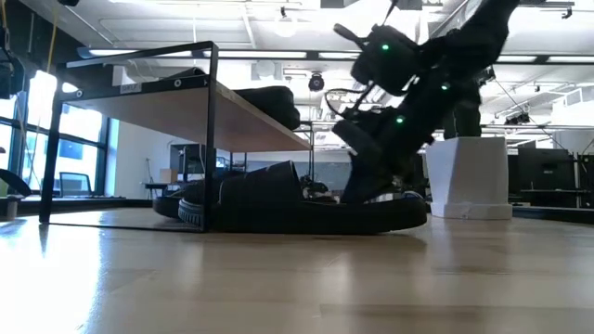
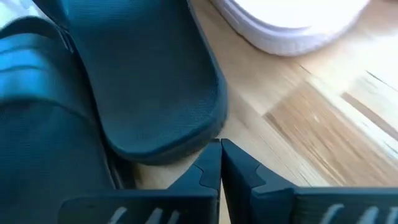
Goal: Pick and place slides into the shelf
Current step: Put the black slides under the shelf, then adjust the slides under the shelf and on the shelf
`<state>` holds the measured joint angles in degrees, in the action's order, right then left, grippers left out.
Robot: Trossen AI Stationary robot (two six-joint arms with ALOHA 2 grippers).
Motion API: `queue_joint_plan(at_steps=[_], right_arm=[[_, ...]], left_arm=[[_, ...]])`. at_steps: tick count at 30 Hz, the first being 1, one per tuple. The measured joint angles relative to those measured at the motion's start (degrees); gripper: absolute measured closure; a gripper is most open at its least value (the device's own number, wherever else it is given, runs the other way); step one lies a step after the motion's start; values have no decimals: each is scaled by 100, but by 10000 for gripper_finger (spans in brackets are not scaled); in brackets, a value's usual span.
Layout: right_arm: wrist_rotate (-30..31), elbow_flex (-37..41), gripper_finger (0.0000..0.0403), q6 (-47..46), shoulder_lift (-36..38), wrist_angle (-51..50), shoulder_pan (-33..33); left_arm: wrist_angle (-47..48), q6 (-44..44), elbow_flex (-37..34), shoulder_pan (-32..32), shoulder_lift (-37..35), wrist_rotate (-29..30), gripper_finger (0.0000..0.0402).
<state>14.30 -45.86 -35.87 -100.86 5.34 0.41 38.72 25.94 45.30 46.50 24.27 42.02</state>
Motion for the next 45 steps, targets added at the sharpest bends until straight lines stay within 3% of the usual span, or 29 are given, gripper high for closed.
queue_joint_plan(at_steps=[20,26,31,37,41,45], right_arm=[[-128,-287,403,140,-275,348,87],[184,-287,403,145,-269,214,82],[580,-283,403,222,11,-483,-10],[1288,-283,403,295,941,-1494,-371],[1674,-283,403,184,1694,-2607,-761],[1994,-283,403,-514,2317,-3950,-1366]], left_arm=[[15,8,0,1,0,0,394],[20,10,0,1,0,0,394],[29,10,0,1,0,0,394],[37,13,0,-1,0,-1,394],[44,15,0,1,0,0,394],[46,15,0,0,0,0,394]])
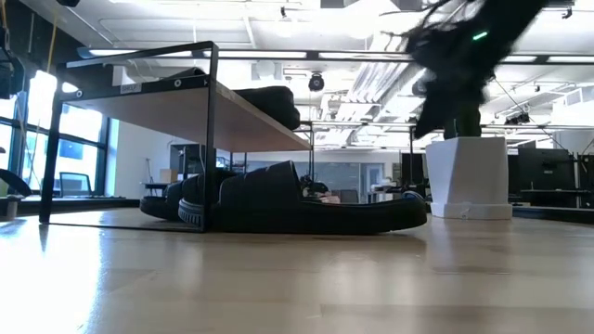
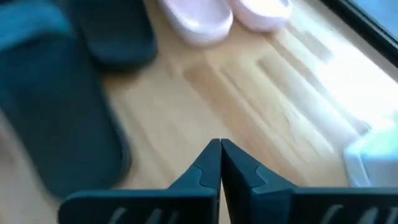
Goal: Pick and place slides into the shelf
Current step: Adjust the slides under the shelf and on the shelf
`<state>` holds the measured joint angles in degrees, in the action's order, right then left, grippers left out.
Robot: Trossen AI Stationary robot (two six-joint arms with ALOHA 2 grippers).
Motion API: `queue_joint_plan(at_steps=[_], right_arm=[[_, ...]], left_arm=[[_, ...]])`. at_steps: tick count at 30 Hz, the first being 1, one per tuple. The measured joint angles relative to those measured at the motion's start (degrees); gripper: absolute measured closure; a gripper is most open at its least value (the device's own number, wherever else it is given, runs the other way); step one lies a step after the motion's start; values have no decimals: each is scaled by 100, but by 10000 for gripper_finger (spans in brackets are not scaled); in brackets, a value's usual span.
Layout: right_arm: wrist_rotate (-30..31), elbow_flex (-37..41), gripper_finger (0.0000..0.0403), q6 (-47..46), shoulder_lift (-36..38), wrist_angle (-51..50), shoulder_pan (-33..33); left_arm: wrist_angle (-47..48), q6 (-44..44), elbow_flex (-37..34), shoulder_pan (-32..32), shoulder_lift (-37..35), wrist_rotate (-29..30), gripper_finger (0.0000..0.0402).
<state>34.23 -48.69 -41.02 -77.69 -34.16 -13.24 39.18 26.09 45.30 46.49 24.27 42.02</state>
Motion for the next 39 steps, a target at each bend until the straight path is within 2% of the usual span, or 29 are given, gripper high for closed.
queue_joint_plan(at_steps=[4,7,11,13,16,18,23,32,39], right_arm=[[-41,0,403,-840,362,-1190,-752],[-318,40,403,-1349,422,-1415,-1345],[-790,442,403,-1607,349,-368,-1898],[-819,791,403,-1729,258,297,-2025],[-801,1345,403,-1902,60,1045,-2069],[-550,1690,403,-1909,-1,1696,-2064],[-240,2307,403,-1407,-131,3404,-1934],[-248,2369,403,-672,-997,4765,-1499],[-188,2369,403,-608,-1339,5183,-1402]], left_arm=[[2,0,0,1,0,7,394],[4,0,0,1,0,22,394],[2,-1,0,1,-1,68,394],[4,0,0,0,-1,69,394],[2,32,0,1,0,70,394],[2,35,0,-1,0,70,394],[2,39,0,0,-2,68,394],[9,134,0,1,-2,68,394],[21,138,0,-1,-2,68,394]])
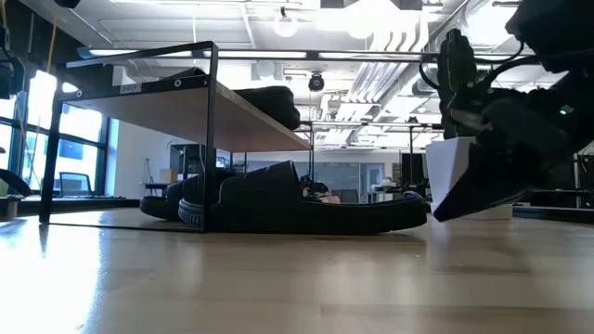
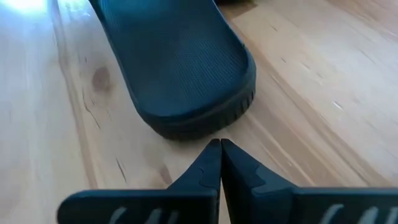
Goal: Pick and place slides into the shelf
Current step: Adjust the slides under the shelf and on the shelf
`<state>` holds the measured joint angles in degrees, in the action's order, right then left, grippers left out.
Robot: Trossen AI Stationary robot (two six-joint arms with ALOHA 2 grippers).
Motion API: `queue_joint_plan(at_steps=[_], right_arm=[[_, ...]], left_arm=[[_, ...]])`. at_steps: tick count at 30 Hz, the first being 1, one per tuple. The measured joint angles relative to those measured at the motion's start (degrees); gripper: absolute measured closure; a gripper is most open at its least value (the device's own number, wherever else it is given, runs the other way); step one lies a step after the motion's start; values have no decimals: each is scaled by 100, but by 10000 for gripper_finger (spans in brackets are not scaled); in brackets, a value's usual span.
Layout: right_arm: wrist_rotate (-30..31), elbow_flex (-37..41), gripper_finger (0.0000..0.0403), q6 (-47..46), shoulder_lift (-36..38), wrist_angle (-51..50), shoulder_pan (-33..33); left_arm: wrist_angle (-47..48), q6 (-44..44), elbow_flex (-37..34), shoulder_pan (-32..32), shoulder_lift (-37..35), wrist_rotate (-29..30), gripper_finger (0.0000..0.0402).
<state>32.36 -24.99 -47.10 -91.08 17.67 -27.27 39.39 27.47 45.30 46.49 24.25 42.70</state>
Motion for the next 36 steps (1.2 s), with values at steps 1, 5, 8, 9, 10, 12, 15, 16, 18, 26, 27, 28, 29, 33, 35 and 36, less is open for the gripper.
queue_joint_plan(at_steps=[1,5,8,9,10,12,15,16,18,26,27,28,29,33,35,36], right_arm=[[1,-2,403,66,-35,82,16],[-38,-4,403,225,-232,503,127],[-120,-90,403,339,-436,662,247],[-131,-146,403,376,-492,658,260],[-135,-224,403,461,-564,656,291],[-237,-395,403,619,-700,663,342],[-362,-622,403,836,-850,671,452],[-390,-674,403,891,-873,665,490],[-455,-807,403,1004,-948,658,574],[-772,-1089,403,1394,-956,691,866],[-819,-1121,403,1420,-956,695,904],[-862,-1148,403,1460,-956,695,938],[-896,-1176,403,1494,-956,692,972],[-1004,-1302,403,1615,-980,704,1075],[-1098,-1373,403,1639,-1068,700,1130],[-1165,-1422,403,1652,-1136,702,1155]], left_arm=[[18,-1,0,1,1,0,394],[27,-1,-2,2,2,0,394],[25,3,0,2,2,0,394],[25,4,-2,2,2,-1,394],[23,3,0,0,0,0,394],[25,3,-2,1,2,-1,394],[24,4,-2,1,2,0,394],[24,4,-2,2,2,0,394],[23,4,-2,2,0,0,394],[23,4,-2,2,0,-2,394],[23,4,-2,-1,0,0,394],[23,6,-2,1,0,-2,394],[23,4,-2,2,2,0,394],[55,6,-2,1,0,0,394],[101,14,-2,1,2,0,394],[116,19,-2,2,0,-2,394]])
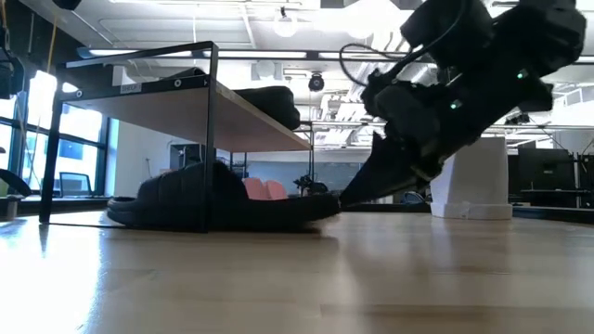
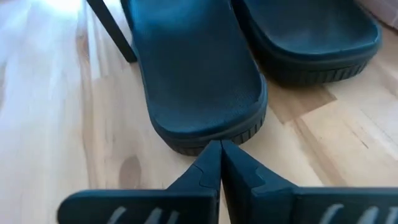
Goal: Pick and place slides into the shelf
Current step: Adjust the slides under the shelf and on the shelf
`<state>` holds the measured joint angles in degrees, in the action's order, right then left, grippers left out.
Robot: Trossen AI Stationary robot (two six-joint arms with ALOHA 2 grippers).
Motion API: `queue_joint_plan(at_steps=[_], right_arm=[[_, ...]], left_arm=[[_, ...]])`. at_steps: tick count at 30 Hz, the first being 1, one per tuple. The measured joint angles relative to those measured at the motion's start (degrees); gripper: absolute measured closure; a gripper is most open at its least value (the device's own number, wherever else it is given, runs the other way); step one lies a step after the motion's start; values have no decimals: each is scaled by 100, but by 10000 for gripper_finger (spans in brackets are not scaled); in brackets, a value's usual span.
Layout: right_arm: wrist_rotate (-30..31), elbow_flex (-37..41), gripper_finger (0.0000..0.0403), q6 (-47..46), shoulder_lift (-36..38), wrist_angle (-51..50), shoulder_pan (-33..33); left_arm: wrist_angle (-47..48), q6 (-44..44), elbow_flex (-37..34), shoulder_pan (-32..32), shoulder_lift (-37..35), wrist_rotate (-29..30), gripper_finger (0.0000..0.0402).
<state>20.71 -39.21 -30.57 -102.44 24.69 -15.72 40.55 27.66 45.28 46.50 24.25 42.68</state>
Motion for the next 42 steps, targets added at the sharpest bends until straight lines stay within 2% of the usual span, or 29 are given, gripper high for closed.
queue_joint_plan(at_steps=[5,10,15,26,42], right_arm=[[-160,-312,403,61,-472,2,75],[-235,-751,403,267,-868,8,78],[-302,-916,403,372,-933,2,166],[-483,-954,403,366,-933,274,381],[-857,-954,403,407,-933,386,449]], left_arm=[[143,106,0,-2,1,46,394],[974,893,0,-2,0,50,394],[1876,1812,-1,-2,63,11,394],[2967,3060,0,0,577,-604,394],[3101,3235,0,-1,681,-582,394]])
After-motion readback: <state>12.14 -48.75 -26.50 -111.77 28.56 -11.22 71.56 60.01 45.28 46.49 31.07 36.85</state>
